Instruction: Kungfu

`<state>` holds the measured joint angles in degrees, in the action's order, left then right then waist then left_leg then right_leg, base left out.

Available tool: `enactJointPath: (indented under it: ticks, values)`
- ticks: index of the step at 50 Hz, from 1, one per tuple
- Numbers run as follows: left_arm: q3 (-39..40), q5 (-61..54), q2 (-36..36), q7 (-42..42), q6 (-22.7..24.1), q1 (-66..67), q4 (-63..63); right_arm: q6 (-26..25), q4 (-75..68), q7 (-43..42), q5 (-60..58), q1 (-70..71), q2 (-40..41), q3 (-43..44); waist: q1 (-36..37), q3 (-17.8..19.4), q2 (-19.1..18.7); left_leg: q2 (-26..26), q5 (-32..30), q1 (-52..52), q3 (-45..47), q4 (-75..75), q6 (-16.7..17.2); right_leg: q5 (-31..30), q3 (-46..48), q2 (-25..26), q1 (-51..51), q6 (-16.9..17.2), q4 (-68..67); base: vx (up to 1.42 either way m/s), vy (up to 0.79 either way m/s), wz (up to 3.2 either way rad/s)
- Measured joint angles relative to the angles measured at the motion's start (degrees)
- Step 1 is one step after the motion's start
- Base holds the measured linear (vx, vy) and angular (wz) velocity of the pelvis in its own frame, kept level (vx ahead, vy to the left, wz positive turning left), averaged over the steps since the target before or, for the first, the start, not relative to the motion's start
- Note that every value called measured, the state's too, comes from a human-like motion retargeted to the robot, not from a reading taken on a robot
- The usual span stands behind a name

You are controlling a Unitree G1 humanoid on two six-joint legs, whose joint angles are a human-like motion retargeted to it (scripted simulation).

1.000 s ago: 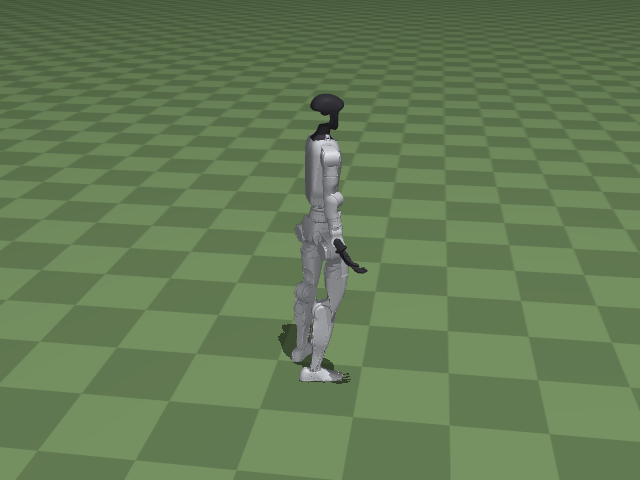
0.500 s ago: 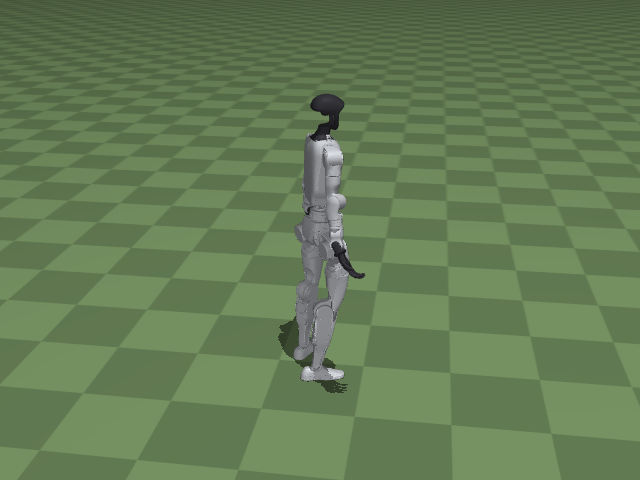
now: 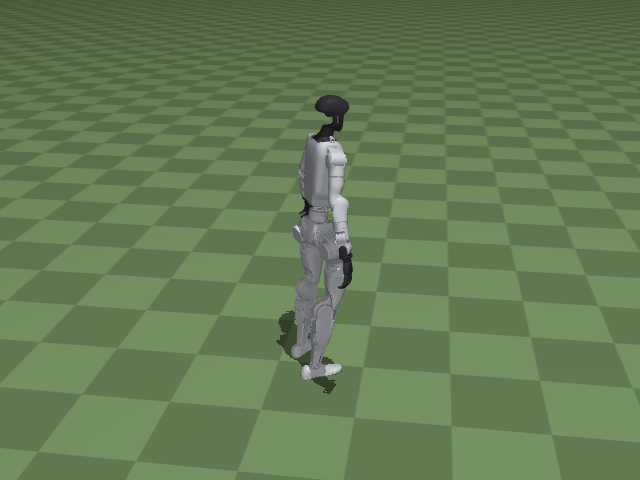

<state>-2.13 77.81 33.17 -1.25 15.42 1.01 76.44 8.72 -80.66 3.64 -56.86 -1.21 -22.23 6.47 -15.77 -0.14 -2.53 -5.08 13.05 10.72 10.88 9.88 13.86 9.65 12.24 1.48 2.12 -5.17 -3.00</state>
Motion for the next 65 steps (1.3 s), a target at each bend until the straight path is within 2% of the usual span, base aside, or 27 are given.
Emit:
enactJointPath:
  ticks: [3,8,14,18,20,23,25,27,30,35,39,43,48,52,55,58,60,61,63,65]
  values:
    - [-0.5,-6.5,-2.3,0.9,-1.0,0.1,2.5,0.2,-1.3,1.3,6.2,-0.7,1.7,0.8,0.2,-0.9,0.1,0.8,0.0,0.7,-1.6,1.2,-0.2,0.0,0.7,-0.4,-0.9,0.3,1.1,0.14,0.04,0.32]
    - [0.3,-7.9,-5.9,0.2,-3.6,1.6,5.2,-0.2,-3.7,5.6,16.4,-0.1,4.1,3.6,2.1,-0.9,0.3,3.2,-0.3,-0.1,-5.1,1.7,-1.3,-0.3,1.0,-1.5,-1.9,1.5,1.0,0.15,0.1,0.0]
    - [1.0,-2.2,-8.1,1.1,-4.4,6.1,5.0,-0.8,-2.2,5.0,15.7,-1.7,4.9,4.7,2.4,-1.8,0.4,4.4,-1.3,-1.4,-4.5,0.6,-7.3,0.2,2.4,-3.1,-2.4,3.9,-0.6,0.21,0.15,-0.03]
    - [1.2,-1.5,-8.5,2.3,-4.5,7.3,4.8,-2.9,-3.2,1.3,13.6,-2.5,5.6,5.2,2.3,-1.7,0.5,5.2,-0.3,-1.9,-5.6,0.2,-9.9,0.0,3.7,-4.4,-1.5,7.8,-3.9,0.15,0.15,0.19]
    - [1.6,-2.5,-8.6,3.2,-4.3,7.5,4.6,-3.9,-4.0,0.9,13.0,-2.4,6.0,5.3,2.8,-1.4,0.7,5.7,0.2,-2.6,-5.2,-0.6,-10.9,-1.9,4.1,-5.2,-0.3,11.6,-6.7,0.12,0.22,-0.22]
    - [2.4,-3.7,-8.7,3.5,-4.6,7.6,4.0,-3.8,-4.3,1.8,12.4,-2.2,6.4,5.3,4.0,-1.6,-0.4,4.2,1.2,-2.3,-4.2,-1.3,-12.2,-10.6,4.6,-6.4,5.7,19.3,-16.9,0.03,0.17,-0.51]
    - [3.0,-4.3,-8.2,3.2,-4.4,7.3,3.6,-3.3,-4.0,2.0,12.0,-1.5,7.2,4.8,5.1,-1.6,-2.9,-0.8,2.1,0.3,-3.3,0.2,-11.0,-17.0,3.8,-2.0,13.0,20.2,-23.8,-0.06,-0.03,-0.88]
    - [3.1,-4.4,-7.9,3.3,-4.7,6.6,3.7,-3.2,-3.7,1.1,11.9,-1.0,7.5,4.4,4.8,-1.0,-5.3,-3.6,2.7,1.6,-3.5,1.2,-10.8,-18.2,5.9,-0.3,19.6,20.2,-33.1,-0.03,0.08,-0.43]
    - [3.6,-4.0,-8.2,3.9,-6.1,5.8,4.3,-4.2,-3.6,-1.4,11.3,-1.2,8.5,4.7,4.0,-0.6,-9.2,-5.6,2.7,1.9,-5.0,0.6,-12.4,-12.2,10.4,-1.4,28.4,20.2,-51.5,-0.02,0.22,0.01]
    - [3.9,-7.4,-9.2,3.3,-5.7,5.4,3.9,-4.3,-3.8,-3.7,9.4,-2.7,9.4,5.3,3.2,-2.1,-13.3,-7.8,2.8,4.2,-7.2,0.4,-13.8,-2.6,14.7,-1.7,42.0,20.2,-76.6,0.02,0.07,0.07]
    - [4.2,-9.3,-10.2,2.3,-5.5,5.3,3.3,-4.9,-5.2,-3.9,9.4,-3.2,9.8,5.5,3.5,-2.9,-15.3,-9.6,3.7,5.5,-7.8,1.5,-13.6,1.6,17.2,-1.3,47.4,20.2,-86.0,0.05,0.03,-0.07]
    - [4.7,-10.8,-11.5,1.2,-5.7,5.4,4.3,-5.3,-5.9,-2.9,10.2,-3.2,10.5,6.0,4.2,-4.5,-15.5,-10.5,4.4,6.6,-6.9,2.1,-13.0,4.6,18.6,0.4,51.3,20.2,-89.9,0.07,-0.08,-0.27]
    - [5.3,-12.5,-13.3,0.2,-6.1,4.6,7.0,-4.3,-3.9,-4.5,11.2,-2.5,10.8,5.7,3.8,-4.3,-15.1,-11.0,6.4,7.4,-5.0,5.0,-12.4,5.4,18.4,2.2,51.3,20.2,-87.9,0.05,-0.06,-0.34]
    - [8.7,-11.8,-14.0,-4.1,-5.9,2.4,7.6,-1.3,0.7,-11.3,13.1,-2.7,11.3,6.2,2.6,-2.5,-13.4,-11.0,10.6,12.5,-4.7,16.6,-11.4,4.0,14.2,2.4,47.0,20.2,-80.1,0.03,0.01,-0.03]
    - [15.4,-7.9,-14.1,-8.2,-6.9,1.4,1.8,3.0,7.2,-18.7,15.9,-5.1,11.7,8.5,2.7,-2.9,-11.1,-7.3,13.8,13.6,-3.8,22.4,-12.4,2.6,9.7,-0.3,41.9,20.2,-72.5,0.16,0.0,0.27]
    - [26.2,-6.2,-12.4,-8.2,-8.3,0.2,-8.0,6.6,14.8,-18.5,18.9,-7.9,12.0,9.8,2.0,-4.4,-8.7,-3.4,14.3,10.9,-3.3,21.3,-13.3,1.8,3.8,0.5,35.6,19.8,-60.4,0.24,-0.12,0.48]
    - [33.5,-11.8,-10.1,-7.4,-7.2,-0.6,-13.6,10.3,19.6,-12.9,24.1,-9.9,10.9,7.3,1.6,-5.5,-7.0,-0.9,10.4,7.7,-1.3,17.9,-11.8,0.3,-0.2,0.5,29.3,17.2,-48.5,0.27,-0.14,-0.04]
    - [35.9,-18.5,-8.7,-6.5,-6.0,-0.7,-16.2,11.9,22.0,-8.8,28.1,-10.4,9.9,5.4,1.6,-5.7,-6.4,0.3,6.0,5.2,-0.2,14.8,-10.1,-0.7,-1.3,-0.2,25.5,15.5,-41.5,0.21,-0.15,-0.21]
    - [39.0,-34.8,-5.7,-3.4,-3.4,-1.4,-21.2,14.2,27.1,-0.9,36.2,-11.5,7.8,1.3,0.7,-5.4,-6.2,2.1,-5.4,1.8,0.6,10.4,-4.9,-3.4,-2.3,-1.5,18.2,11.8,-28.2,0.11,-0.09,0.34]
    - [40.6,-54.7,-2.2,1.4,-0.7,-4.3,-26.3,15.1,32.9,6.2,43.4,-11.7,5.4,-1.3,-3.7,-4.3,-5.9,7.6,-19.2,3.8,1.9,10.7,1.1,-7.0,-3.0,-7.9,15.4,10.7,-21.1,-0.22,0.55,1.77]
